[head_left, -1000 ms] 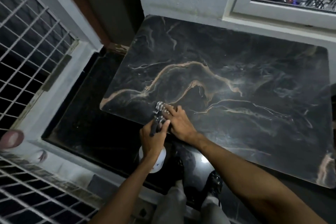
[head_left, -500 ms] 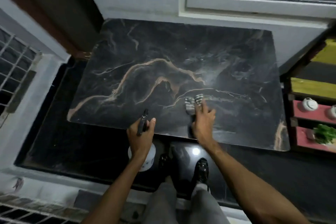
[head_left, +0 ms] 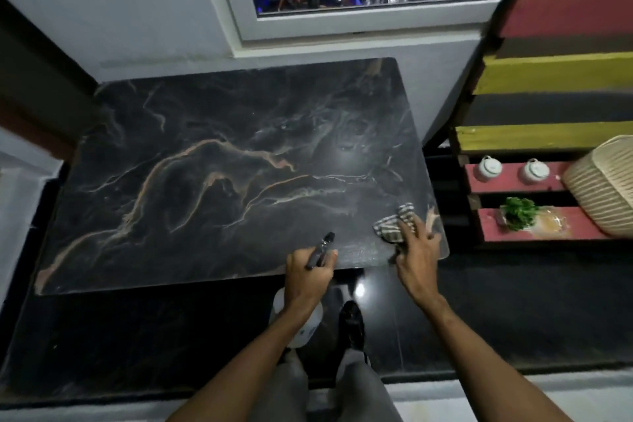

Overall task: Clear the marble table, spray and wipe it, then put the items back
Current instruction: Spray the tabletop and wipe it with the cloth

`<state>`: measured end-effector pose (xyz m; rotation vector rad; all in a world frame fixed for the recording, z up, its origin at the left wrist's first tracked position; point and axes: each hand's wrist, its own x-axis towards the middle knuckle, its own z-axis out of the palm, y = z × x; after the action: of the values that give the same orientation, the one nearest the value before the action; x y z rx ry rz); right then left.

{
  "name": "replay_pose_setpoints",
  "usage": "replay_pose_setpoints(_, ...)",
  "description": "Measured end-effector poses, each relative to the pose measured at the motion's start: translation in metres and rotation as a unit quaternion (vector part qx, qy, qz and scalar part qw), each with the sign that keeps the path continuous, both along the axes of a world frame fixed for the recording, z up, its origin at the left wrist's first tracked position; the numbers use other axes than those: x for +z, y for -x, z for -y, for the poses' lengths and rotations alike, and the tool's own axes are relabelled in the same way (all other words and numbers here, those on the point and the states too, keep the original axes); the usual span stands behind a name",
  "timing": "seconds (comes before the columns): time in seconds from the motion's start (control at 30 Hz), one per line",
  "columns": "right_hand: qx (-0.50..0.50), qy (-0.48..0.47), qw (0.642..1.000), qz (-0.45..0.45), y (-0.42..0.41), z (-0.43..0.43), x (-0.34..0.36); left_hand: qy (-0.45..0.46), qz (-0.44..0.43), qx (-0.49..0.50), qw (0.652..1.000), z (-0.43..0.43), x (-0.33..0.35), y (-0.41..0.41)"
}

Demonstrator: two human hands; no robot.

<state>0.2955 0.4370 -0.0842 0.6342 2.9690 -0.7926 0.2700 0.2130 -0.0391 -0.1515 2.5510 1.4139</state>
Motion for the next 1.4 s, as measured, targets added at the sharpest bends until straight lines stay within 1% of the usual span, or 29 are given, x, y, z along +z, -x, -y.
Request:
replay_pose_setpoints(0.07, -0.078, 0.011, 0.997, -0.009, 0.003, -0.021, 0.001, -0.001, 0.011, -0.008, 1.0, -0.022, 0.001, 0.003)
replay_pose_setpoints(0.13, -0.079, 0.008, 0.997, -0.009, 0.008, -0.03, 0.005, -0.007, 0.011, -0.008, 1.0, -0.041, 0.003, 0.007)
replay_pose_setpoints(0.3, -0.053, 0.018, 0.998, -0.012, 0.014, -0.044, 0.004, 0.023, 0.013, 0.018, 0.999, -0.067, 0.014, 0.024)
replay_pose_setpoints(0.43, -0.109, 0.03, 0.994, 0.008, 0.045, -0.037, 0.008, 0.033, 0.001, 0.053, 0.998, -0.061, 0.026, 0.05)
replay_pose_setpoints(0.47, -0.09, 0.027, 0.995, 0.012, 0.053, -0.03, 0.01, 0.036, 0.006, 0.067, 0.997, -0.057, 0.028, 0.056)
replay_pose_setpoints(0.57, 0.037, 0.023, 0.999, 0.005, 0.073, -0.015, 0.008, 0.044, 0.007, 0.101, 0.994, -0.044, 0.033, 0.073)
replay_pose_setpoints(0.63, 0.057, 0.034, 0.998, 0.0, 0.086, -0.018, 0.006, 0.042, -0.002, 0.11, 0.993, -0.035, 0.037, 0.084)
replay_pose_setpoints(0.77, 0.016, 0.037, 0.999, -0.003, 0.115, -0.015, 0.006, 0.044, -0.013, 0.128, 0.991, -0.012, 0.038, 0.106)
replay_pose_setpoints(0.93, -0.018, 0.015, 1.0, -0.006, 0.149, -0.008, 0.001, 0.006, -0.032, 0.13, 0.991, 0.017, 0.032, 0.131)
replay_pose_setpoints(1.07, -0.113, 0.005, 0.993, 0.009, 0.192, 0.029, 0.003, -0.014, -0.067, 0.127, 0.99, 0.046, 0.027, 0.159)
replay_pose_setpoints(1.1, -0.098, 0.004, 0.995, -0.003, 0.199, 0.047, 0.003, -0.016, -0.078, 0.124, 0.989, 0.055, 0.026, 0.166)
replay_pose_setpoints(1.13, -0.05, 0.004, 0.999, -0.018, 0.204, 0.069, 0.0, -0.023, -0.084, 0.122, 0.989, 0.066, 0.025, 0.174)
replay_pose_setpoints(1.2, 0.099, -0.013, 0.994, -0.043, 0.216, 0.102, -0.005, -0.042, -0.081, 0.124, 0.988, 0.085, 0.022, 0.19)
replay_pose_setpoints(1.23, 0.139, -0.021, 0.989, -0.043, 0.231, 0.112, -0.005, -0.05, -0.075, 0.125, 0.988, 0.096, 0.021, 0.199)
replay_pose_setpoints(1.27, 0.117, -0.009, 0.993, -0.026, 0.251, 0.118, -0.005, -0.054, -0.075, 0.124, 0.988, 0.105, 0.023, 0.206)
replay_pose_setpoints(1.33, -0.035, 0.023, 0.999, 0.001, 0.297, 0.145, 0.004, -0.049, -0.085, 0.133, 0.986, 0.126, 0.02, 0.223)
replay_pose_setpoints(1.37, -0.021, 0.016, 1.0, -0.001, 0.307, 0.165, 0.009, -0.042, -0.089, 0.142, 0.985, 0.133, 0.021, 0.229)
replay_pose_setpoints(1.4, 0.071, 0.009, 0.997, -0.012, 0.308, 0.19, 0.009, -0.035, -0.093, 0.152, 0.983, 0.142, 0.022, 0.235)
